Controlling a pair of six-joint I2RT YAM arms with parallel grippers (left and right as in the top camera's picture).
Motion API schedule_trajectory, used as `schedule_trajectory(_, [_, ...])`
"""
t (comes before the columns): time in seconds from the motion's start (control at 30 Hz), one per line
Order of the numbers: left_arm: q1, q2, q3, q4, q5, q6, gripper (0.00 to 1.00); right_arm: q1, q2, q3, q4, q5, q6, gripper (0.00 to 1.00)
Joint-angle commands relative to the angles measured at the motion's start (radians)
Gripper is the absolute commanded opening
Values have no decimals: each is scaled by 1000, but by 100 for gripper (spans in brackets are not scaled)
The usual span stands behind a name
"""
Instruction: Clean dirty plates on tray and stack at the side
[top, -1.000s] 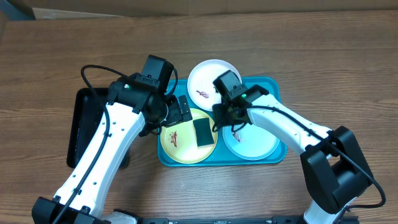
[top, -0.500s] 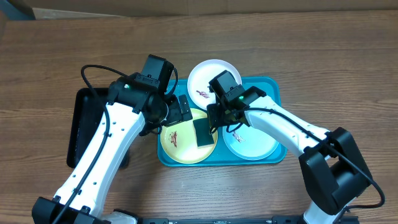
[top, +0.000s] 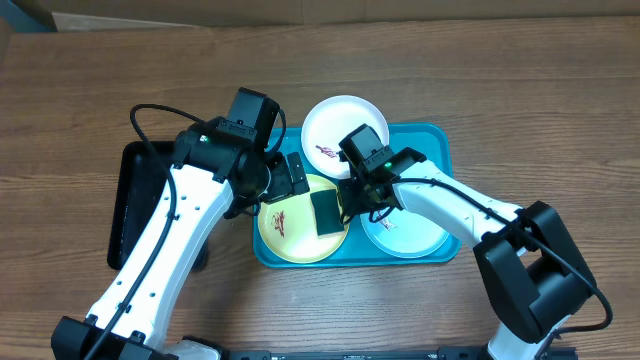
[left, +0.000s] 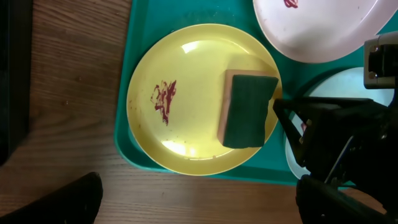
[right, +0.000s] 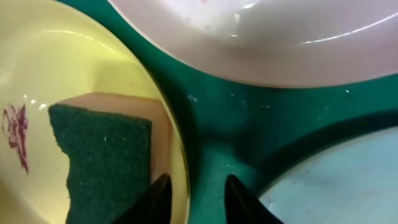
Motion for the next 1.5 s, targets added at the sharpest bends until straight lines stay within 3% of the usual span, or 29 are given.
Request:
schedule_trajectory(0.0, [5, 6, -4, 1, -14, -21, 100, 5, 3, -6, 5, -5, -11, 27])
schedule_trajectory(0.57, [5, 6, -28, 16, 35, -21, 100, 5, 3, -82, 86, -27, -10, 24])
schedule_trajectory(0.8, [-2, 6, -56, 41, 48, -21, 100, 5, 3, -82, 100, -27, -10, 10])
schedule_trajectory(1.1, [-79, 7, -221, 315, 174, -24, 96, 5, 3, -82, 100, -28, -10, 9])
schedule_trajectory(1.17, [-96, 8, -258, 369, 169, -61, 91, 5, 3, -82, 100, -28, -10, 9])
schedule_trajectory(1.33, [-105, 18, -326, 428, 103, -142, 84, 5, 3, -82, 99, -28, -10, 9])
schedule_trajectory(1.47, [-103, 49, -336, 436, 100, -131, 80, 5, 3, -82, 100, -28, -10, 9])
